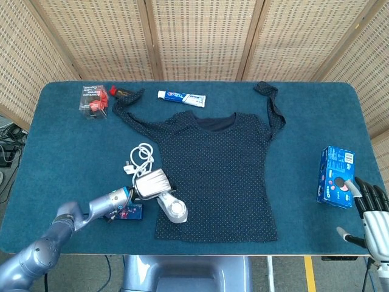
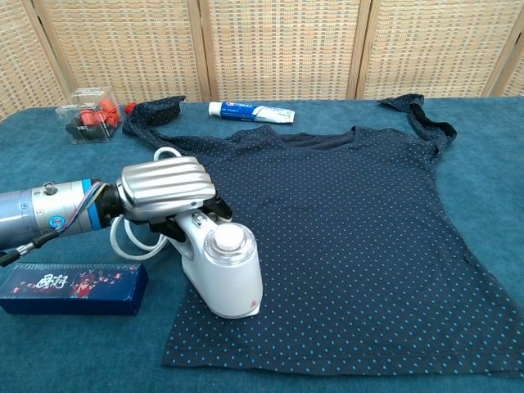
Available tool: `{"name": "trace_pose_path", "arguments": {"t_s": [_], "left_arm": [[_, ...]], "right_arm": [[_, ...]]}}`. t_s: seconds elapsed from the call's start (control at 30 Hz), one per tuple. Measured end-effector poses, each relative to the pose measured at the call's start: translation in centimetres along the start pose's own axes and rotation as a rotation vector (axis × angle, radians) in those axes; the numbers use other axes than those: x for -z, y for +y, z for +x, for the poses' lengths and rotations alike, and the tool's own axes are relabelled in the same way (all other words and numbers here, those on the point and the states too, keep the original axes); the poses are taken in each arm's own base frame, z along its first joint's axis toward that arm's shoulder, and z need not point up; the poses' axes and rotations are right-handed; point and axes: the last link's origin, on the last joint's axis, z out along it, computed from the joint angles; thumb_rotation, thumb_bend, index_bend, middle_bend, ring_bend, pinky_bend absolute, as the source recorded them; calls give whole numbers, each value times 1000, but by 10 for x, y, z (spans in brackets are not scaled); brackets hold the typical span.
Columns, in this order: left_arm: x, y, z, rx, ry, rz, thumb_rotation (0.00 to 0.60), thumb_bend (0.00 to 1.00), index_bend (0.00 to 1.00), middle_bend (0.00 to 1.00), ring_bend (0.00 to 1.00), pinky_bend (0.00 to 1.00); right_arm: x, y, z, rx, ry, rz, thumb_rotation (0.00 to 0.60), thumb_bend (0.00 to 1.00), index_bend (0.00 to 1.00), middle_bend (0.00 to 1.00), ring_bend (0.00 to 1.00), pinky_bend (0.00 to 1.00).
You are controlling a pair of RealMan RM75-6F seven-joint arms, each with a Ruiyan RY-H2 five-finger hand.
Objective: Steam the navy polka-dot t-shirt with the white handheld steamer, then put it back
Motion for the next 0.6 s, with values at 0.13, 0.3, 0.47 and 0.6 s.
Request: {"name": "trace_pose_path", "arguments": {"t_s": [0.13,0.3,0.47,0.6], "left_arm": [[4,-9,8,9,43,34,600,733,1000,875,767,849],[10,-28,24,-6,106,99,600,734,1000,875,767,849],[32,-64,38,-77,106,202,600,734,1000,875,767,849],[66,-93,43,-104,88,329,600,734,1000,874,767,849]], "right_arm": [[1,-1,0,0,1,3,600,0,35,0,0,0],[1,-1,0,-2,1,4,600,0,35,0,0,0],[1,0,-1,0,-5,6,600,0,35,0,0,0],[0,-1,-3,6,-12,7,600,0,35,0,0,0]]}}
